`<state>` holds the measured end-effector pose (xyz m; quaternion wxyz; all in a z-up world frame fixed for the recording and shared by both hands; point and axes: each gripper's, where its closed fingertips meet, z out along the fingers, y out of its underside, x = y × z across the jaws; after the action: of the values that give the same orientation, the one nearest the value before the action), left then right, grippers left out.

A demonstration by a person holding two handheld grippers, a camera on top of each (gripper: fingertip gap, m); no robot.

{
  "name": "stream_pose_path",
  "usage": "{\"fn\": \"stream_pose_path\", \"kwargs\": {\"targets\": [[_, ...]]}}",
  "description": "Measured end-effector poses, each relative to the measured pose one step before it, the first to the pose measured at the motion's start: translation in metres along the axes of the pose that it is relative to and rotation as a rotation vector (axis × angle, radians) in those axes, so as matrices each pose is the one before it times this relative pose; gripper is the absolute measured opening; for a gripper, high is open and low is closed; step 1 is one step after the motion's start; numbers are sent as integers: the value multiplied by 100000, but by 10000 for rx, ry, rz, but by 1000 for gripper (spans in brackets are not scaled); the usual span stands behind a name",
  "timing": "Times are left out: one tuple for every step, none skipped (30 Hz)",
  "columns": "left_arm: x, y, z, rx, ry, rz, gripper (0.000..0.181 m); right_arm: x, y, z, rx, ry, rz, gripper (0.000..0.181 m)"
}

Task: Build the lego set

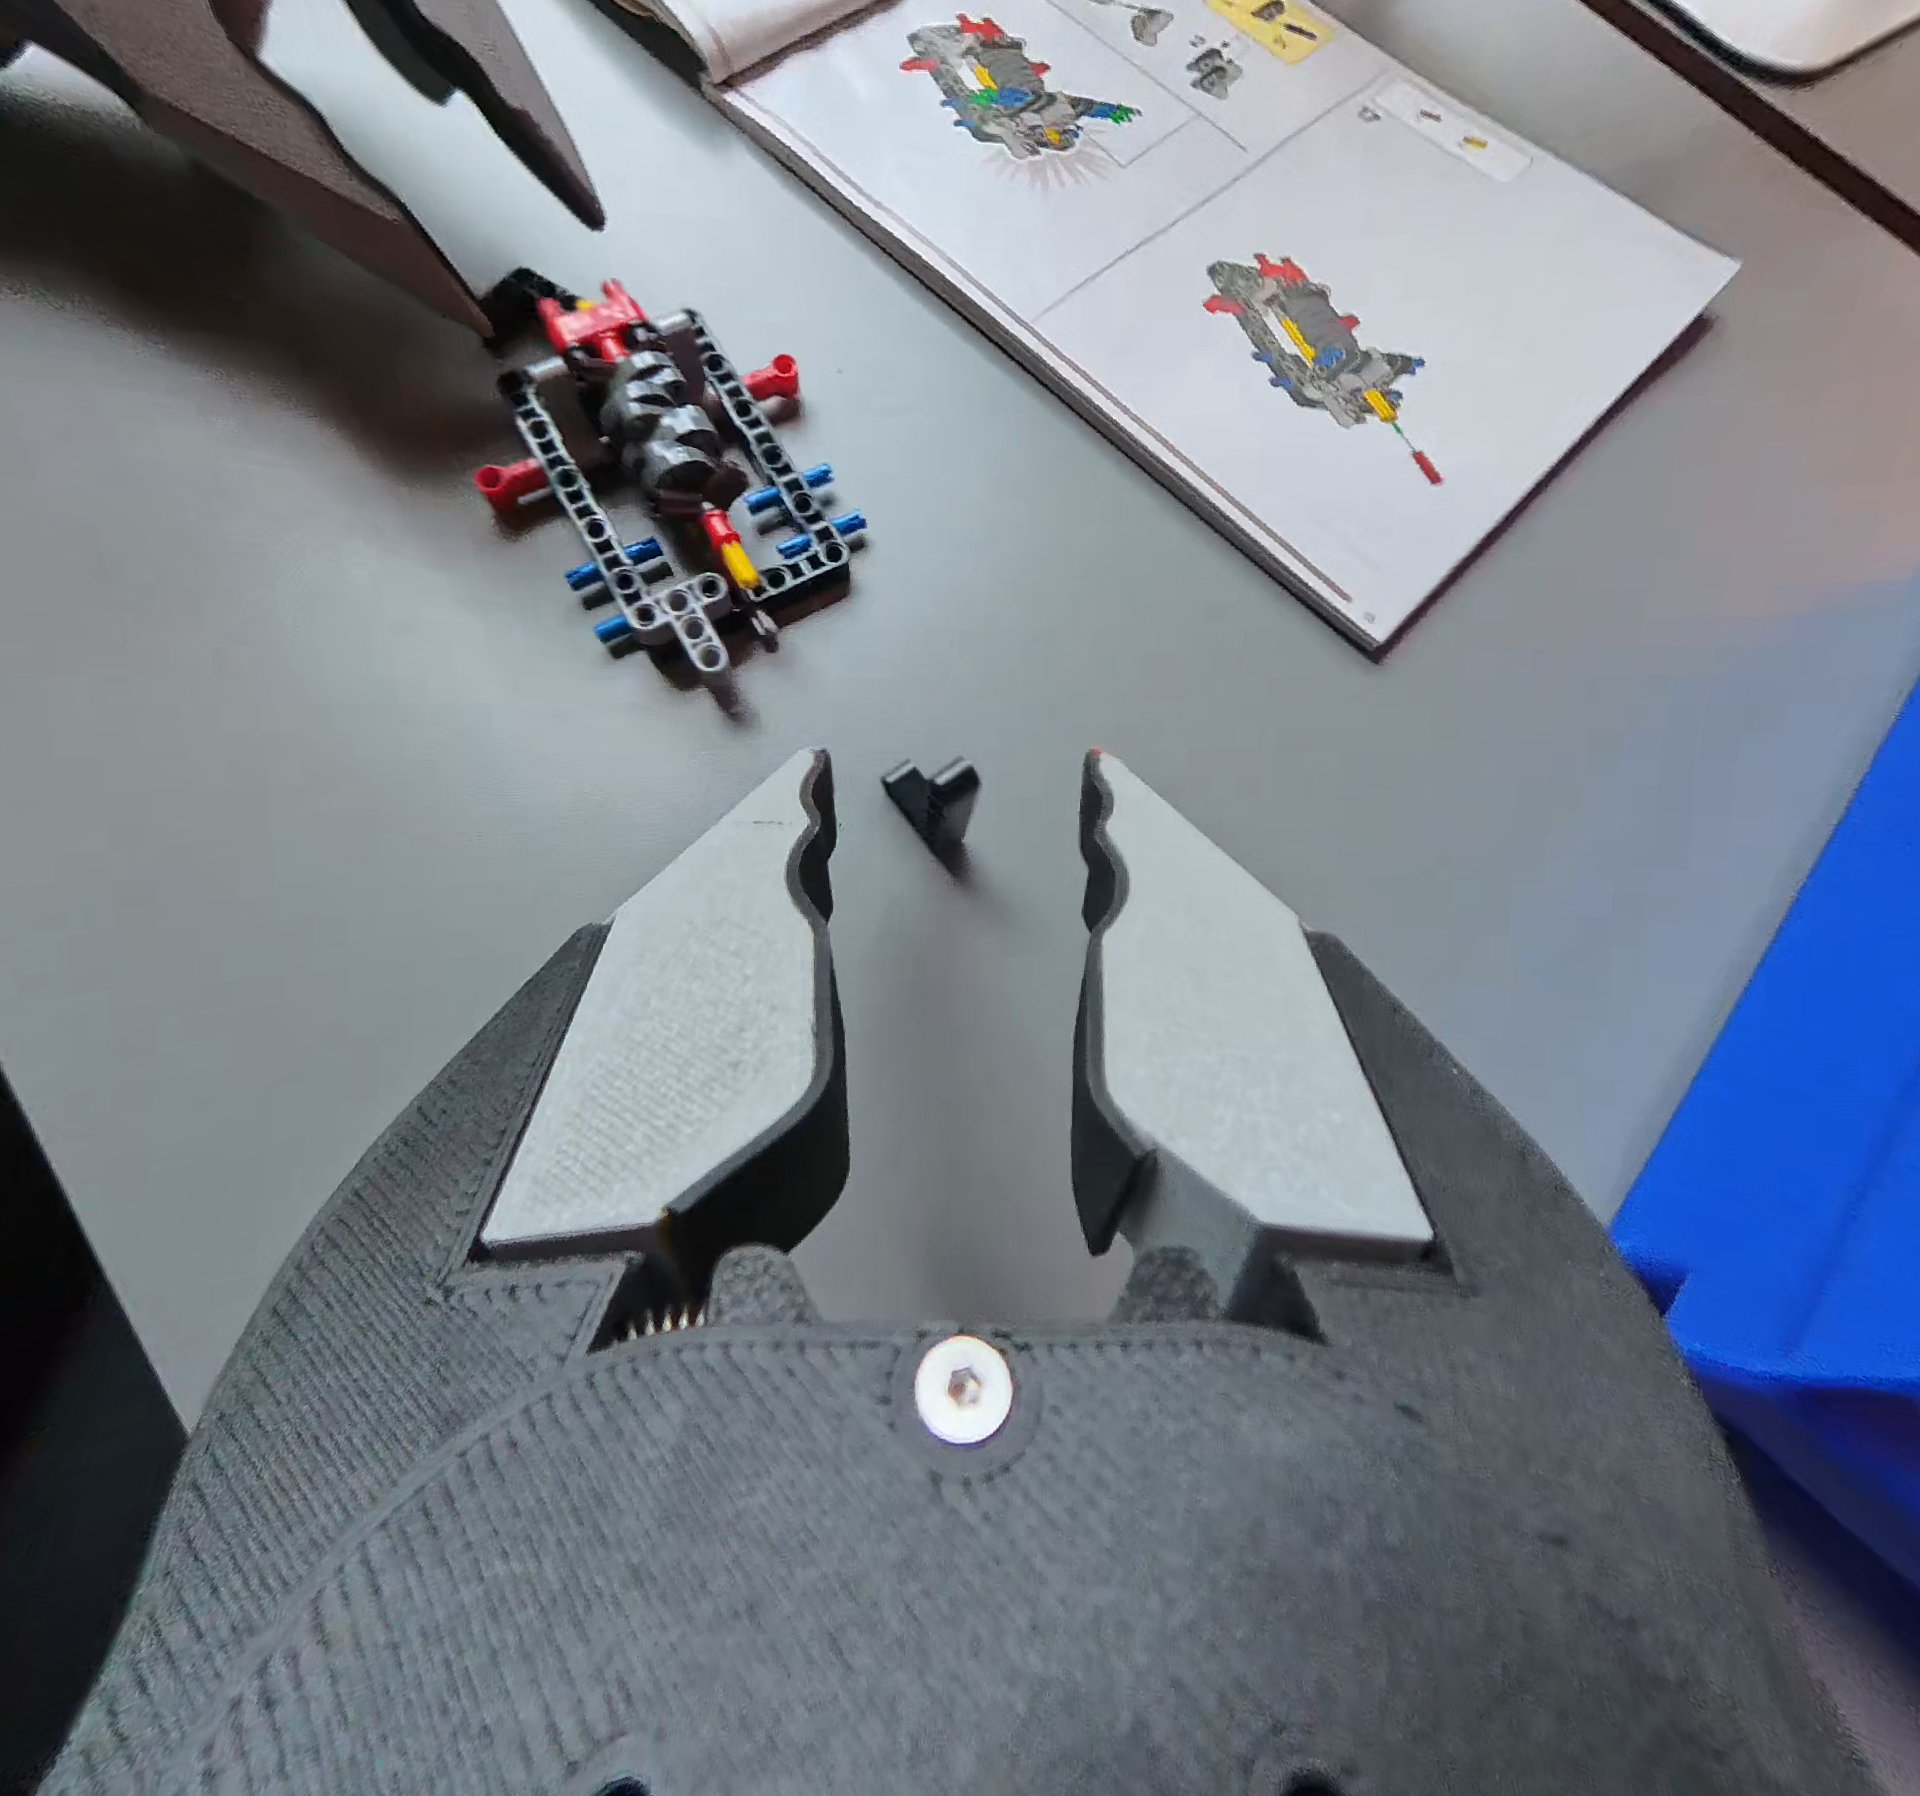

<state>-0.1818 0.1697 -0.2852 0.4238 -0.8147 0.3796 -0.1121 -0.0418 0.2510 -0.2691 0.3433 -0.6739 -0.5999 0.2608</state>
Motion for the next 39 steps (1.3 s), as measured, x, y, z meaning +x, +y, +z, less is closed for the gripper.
{"fn": "stream_pose_path", "kwargs": {"targets": [[68,280,-64,-102,0,273,33,-609,-295,68,-10,-68,-256,44],[54,305,-32,-110,-18,269,32,-813,-280,221,-21,-210,-210,44],[66,295,24,-114,-29,231,32,-775,-137,392,-109,-234,-174,44],[178,214,60,-85,45,204,32,-566,54,528,-216,-147,-188,44],[312,141,91,-55,120,191,30,-302,142,594,-237,-43,-247,43],[241,56,90,-43,58,186,28,-180,123,599,-198,-12,-295,43],[158,-32,76,-16,-7,199,27,-175,48,555,-146,-63,-274,42],[155,-93,82,6,-26,183,26,-253,-61,505,-96,-159,-203,41],[194,-80,94,-3,8,156,26,-327,-137,448,-81,-249,-143,37],[160,-69,102,2,-12,120,24,-453,-168,395,-78,-336,-148,33],[54,-75,61,15,-50,102,23,-441,-157,358,-74,-315,-171,32],[16,-50,56,-3,-49,73,22,-250,-143,338,-74,-160,-175,28],[13,-41,45,14,-22,39,21,-61,-61,301,-75,-28,-180,14],[23,-15,23,22,10,8,21,-93,-9,255,-65,-34,-178,6],[-10,3,-4,8,-3,-7,21,-42,-81,186,2,-25,-114,5],[-26,5,-21,8,-7,7,21,-38,-112,86,31,-63,-13,5],[-57,30,-22,6,-45,41,22,-104,-91,54,36,-142,72,5],[-68,16,-30,2,-74,72,23,-43,-78,23,47,-142,163,5],[-39,-9,-27,-1,-73,106,24,-23,-119,-21,76,-160,250,5],[-97,-7,-22,-11,-127,154,25,-71,-167,-70,96,-234,312,5],[-198,3,-18,-20,-210,168,27,-48,-168,-113,82,-239,347,5],[-192,-13,-10,-15,-210,191,29,-52,-182,-149,89,-246,336,4],[-172,-87,-62,12,-210,205,32,-142,-233,-184,127,-300,318,4],[-223,-178,-86,62,-243,183,33,-121,-256,-209,151,-285,308,4],[-216,-215,-104,87,-230,150,33,-43,-313,-221,190,-229,285,4],[-98,-243,-70,91,-150,145,33,-105,-339,-216,213,-263,292,4],[-119,-239,-38,76,-162,151,33,-252,-342,-212,203,-370,314,4],[-169,-203,35,61,-194,178,32,-326,-343,-184,200,-405,309,4],[-78,-160,133,39,-144,214,31,-300,-317,-169,196,-370,283,4],[-80,-81,181,-23,-142,222,30,-239,-292,-136,183,-316,260,4],[-115,-76,178,-44,-173,239,30,-160,-244,-117,166,-243,252,4],[-104,-99,118,-29,-197,268,31,-54,-195,-97,137,-169,245,4],[-46,-139,40,-8,-193,291,31,35,-112,-56,99,-94,214,4],[-47,-124,-21,-7,-214,288,30,65,-60,-20,78,-49,177,4],[-53,-112,-68,-10,-224,303,28,2,-28,16,68,-70,169,4],[-63,-2,-36,-47,-215,325,26,-79,1,31,46,-115,170,4],[-105,51,-22,-64,-212,294,26,-84,0,38,46,-112,143,4],[-259,27,-37,-53,-258,207,24,-77,-38,20,59,-80,79,4],[-308,5,-67,-46,-226,98,23,-23,-81,-17,78,-22,0,4]]}}
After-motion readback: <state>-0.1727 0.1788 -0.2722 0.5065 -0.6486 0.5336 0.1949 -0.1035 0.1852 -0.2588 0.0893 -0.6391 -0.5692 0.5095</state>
